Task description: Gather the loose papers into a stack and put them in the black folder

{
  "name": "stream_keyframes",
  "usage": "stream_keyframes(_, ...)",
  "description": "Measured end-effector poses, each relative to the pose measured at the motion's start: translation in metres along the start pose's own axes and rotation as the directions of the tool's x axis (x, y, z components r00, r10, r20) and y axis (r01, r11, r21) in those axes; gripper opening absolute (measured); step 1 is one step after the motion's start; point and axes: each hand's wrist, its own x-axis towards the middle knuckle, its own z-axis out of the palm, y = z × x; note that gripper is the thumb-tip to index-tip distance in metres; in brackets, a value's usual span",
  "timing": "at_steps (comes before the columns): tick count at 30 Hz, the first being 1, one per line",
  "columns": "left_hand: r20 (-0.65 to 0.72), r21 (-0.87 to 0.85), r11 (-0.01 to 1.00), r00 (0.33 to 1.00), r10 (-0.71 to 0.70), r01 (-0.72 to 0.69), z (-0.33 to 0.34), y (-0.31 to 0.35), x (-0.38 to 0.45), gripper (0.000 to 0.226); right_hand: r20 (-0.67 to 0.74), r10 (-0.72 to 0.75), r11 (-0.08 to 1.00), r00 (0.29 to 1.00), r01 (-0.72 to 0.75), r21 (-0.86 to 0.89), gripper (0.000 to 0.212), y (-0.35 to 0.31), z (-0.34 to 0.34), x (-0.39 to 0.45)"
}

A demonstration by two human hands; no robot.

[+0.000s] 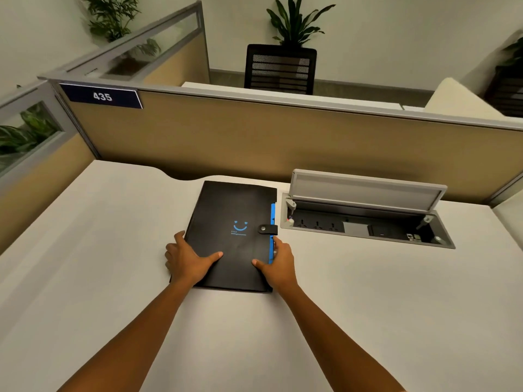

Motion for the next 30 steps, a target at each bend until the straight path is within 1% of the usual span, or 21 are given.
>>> stream_keyframes(5,0.031,0.000,0.993,0.993,0.115,-0.115,0.003,0.004,0.018,0.104,-0.067,-0.036,0.999,0.997,0.033,-0.043,0.087,0.003,0.007,0.007)
stream_keyframes(8,0.053,0.027,0.983,0.982,0.179,-0.180,0.006,-0.002,0.016,0.097,-0.101,-0.060,0.993,0.993,0.049,-0.103,0.084,0.007,0.007,0.009)
stream_keyframes(10,0.061,0.110,0.965,0.970,0.234,-0.240,0.012,-0.010,0.006,0.093,-0.101,-0.078,0.990,0.992,0.065,-0.122,0.080,0.008,0.008,0.008)
stream_keyframes(12,0.065,0.232,0.929,0.958,0.281,-0.288,0.021,-0.016,-0.006,0.091,-0.105,-0.106,0.986,0.989,0.092,-0.136,0.074,0.007,0.010,0.005)
stream_keyframes(15,0.082,0.353,0.879,0.946,0.313,-0.321,0.029,-0.020,-0.019,0.089,-0.110,-0.173,0.973,0.979,0.153,-0.174,0.073,0.009,0.015,-0.003)
stream_keyframes(18,0.104,0.407,0.842,0.934,0.342,-0.354,0.029,-0.022,-0.024,0.092,-0.039,-0.294,0.921,0.955,0.272,-0.280,0.079,0.020,0.017,-0.016)
stream_keyframes(21,0.112,0.436,0.819,0.926,0.361,-0.372,0.028,-0.023,-0.024,0.101,0.058,-0.365,0.826,0.929,0.352,-0.440,0.081,0.034,0.019,-0.022)
stream_keyframes(24,0.150,0.438,0.813,0.923,0.355,-0.384,0.026,-0.022,-0.024,0.112,0.109,-0.370,0.773,0.923,0.371,-0.514,0.082,0.037,0.016,-0.021)
stream_keyframes(27,0.175,0.470,0.793,0.921,0.347,-0.388,0.024,-0.022,-0.024,0.120,0.136,-0.345,0.756,0.929,0.360,-0.547,0.081,0.038,0.015,-0.020)
stream_keyframes(30,0.216,0.456,0.796,0.917,0.334,-0.398,0.018,-0.018,-0.027,0.123,0.179,-0.310,0.744,0.934,0.355,-0.566,0.082,0.029,0.010,-0.023)
